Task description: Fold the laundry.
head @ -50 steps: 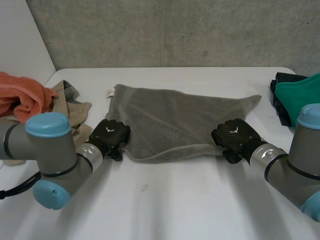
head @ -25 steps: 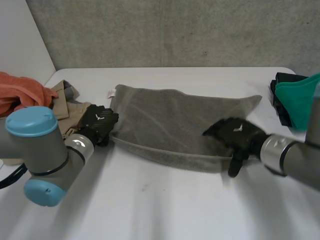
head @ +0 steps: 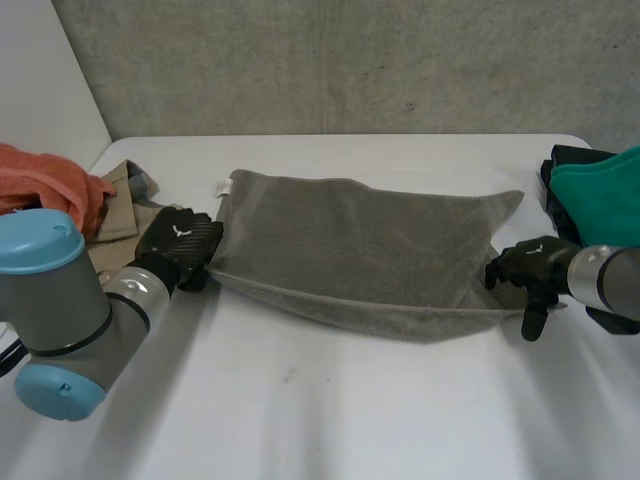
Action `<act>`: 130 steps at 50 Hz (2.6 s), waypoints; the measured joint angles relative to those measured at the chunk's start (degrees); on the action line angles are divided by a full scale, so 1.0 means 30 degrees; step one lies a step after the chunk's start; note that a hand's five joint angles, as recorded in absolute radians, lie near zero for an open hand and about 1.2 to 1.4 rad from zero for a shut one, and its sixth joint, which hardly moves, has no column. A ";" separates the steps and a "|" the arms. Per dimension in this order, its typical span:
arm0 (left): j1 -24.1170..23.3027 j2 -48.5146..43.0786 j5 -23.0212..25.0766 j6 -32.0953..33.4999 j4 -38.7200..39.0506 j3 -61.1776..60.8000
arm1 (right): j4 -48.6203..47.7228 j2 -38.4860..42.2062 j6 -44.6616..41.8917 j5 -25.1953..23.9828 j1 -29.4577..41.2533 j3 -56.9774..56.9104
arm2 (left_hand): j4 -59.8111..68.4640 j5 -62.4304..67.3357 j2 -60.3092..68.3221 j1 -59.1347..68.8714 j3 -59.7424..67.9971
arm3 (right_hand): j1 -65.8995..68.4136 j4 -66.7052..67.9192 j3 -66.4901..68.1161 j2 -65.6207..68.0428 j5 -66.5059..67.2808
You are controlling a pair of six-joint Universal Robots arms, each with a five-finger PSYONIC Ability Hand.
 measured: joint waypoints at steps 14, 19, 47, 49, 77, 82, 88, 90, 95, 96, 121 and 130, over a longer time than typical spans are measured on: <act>0.0103 -0.0143 -0.0085 0.0032 -0.0461 0.0612 | -0.6786 0.0604 0.2870 -0.1443 -0.0513 0.3235 | 0.0000 0.0000 0.0002 0.0000 0.0000 | 0.8930 0.8779 0.8918 0.9078 0.8330; 0.0111 0.0051 -0.0087 0.0077 -0.1110 0.0600 | -0.7836 0.0761 0.3102 -0.1284 -0.0562 0.3558 | 0.0002 -0.0002 0.0000 0.0000 0.0000 | 1.3158 1.3977 1.3976 1.3930 1.3446; -0.0926 0.1023 -0.0759 0.7755 -1.1395 0.4702 | 0.4000 -0.2936 -0.5892 0.0283 -0.1078 0.0287 | 0.0011 -0.0002 0.0026 0.0000 0.0052 | 1.3158 1.4061 1.4058 1.3929 1.3797; -0.1016 0.0076 -0.0932 0.7542 -0.9189 0.7009 | 0.1862 -0.2267 -0.4206 0.0471 -0.0314 -0.1957 | 0.0014 0.0000 0.0029 0.0000 0.0052 | 1.3158 1.4061 1.4060 1.3929 1.3822; 0.0144 0.0082 -0.1467 0.2627 0.0485 1.1546 | -1.1424 -0.2872 0.3662 0.1618 0.1659 -0.6025 | 0.0017 0.0000 0.0055 0.0000 0.0058 | 1.3157 1.4130 1.4121 1.3930 1.3938; 0.0492 0.0071 -0.0466 0.2653 0.1125 0.7461 | -1.0152 -0.2524 0.3563 0.0878 0.1596 -0.3437 | 0.0020 0.0000 0.0058 0.0000 0.0060 | 1.3157 1.4132 1.4122 1.3930 1.3936; 0.1154 -0.1681 0.1342 0.2731 0.3556 0.2863 | -0.9596 -0.1828 0.3315 0.0004 0.1394 0.0662 | 0.0020 0.0000 0.0060 0.0000 0.0061 | 1.3158 1.4132 1.4122 1.3930 1.3936; 0.1405 -0.2541 0.1816 0.2758 0.4645 0.1754 | -0.9613 -0.1509 0.3079 -0.0258 0.1323 0.1784 | 0.0020 0.0000 0.0060 0.0000 0.0060 | 1.3158 1.4132 1.4122 1.3930 1.3939; 0.1878 -0.4062 0.2433 0.2784 0.6654 0.0271 | -0.9640 -0.0910 0.2198 -0.0642 0.1134 0.3512 | 0.0020 0.0000 0.0060 0.0000 0.0060 | 1.3158 1.4133 1.4122 1.3930 1.3938; 0.1973 -0.4292 0.2513 0.2778 0.6995 0.0102 | -0.9632 -0.0837 0.1956 -0.0695 0.1079 0.3787 | 0.0020 0.0000 0.0060 0.0000 0.0060 | 1.3158 1.4133 1.4122 1.3930 1.3936; 0.3064 -0.5837 0.1999 0.1843 0.3379 0.2796 | -0.9067 -0.1210 0.1975 -0.0694 -0.0428 0.4323 | -0.7410 -0.6842 -0.7479 -0.6882 -0.7309 | 1.3158 1.4133 1.4122 1.3930 1.3936; 0.3207 -0.4620 0.1927 0.3054 0.3025 0.1819 | -0.8633 -0.1154 0.1907 -0.0704 -0.0486 0.4257 | -0.0005 0.0182 -0.0009 -0.0349 -0.0098 | 1.3158 1.4133 1.4122 1.3930 1.3938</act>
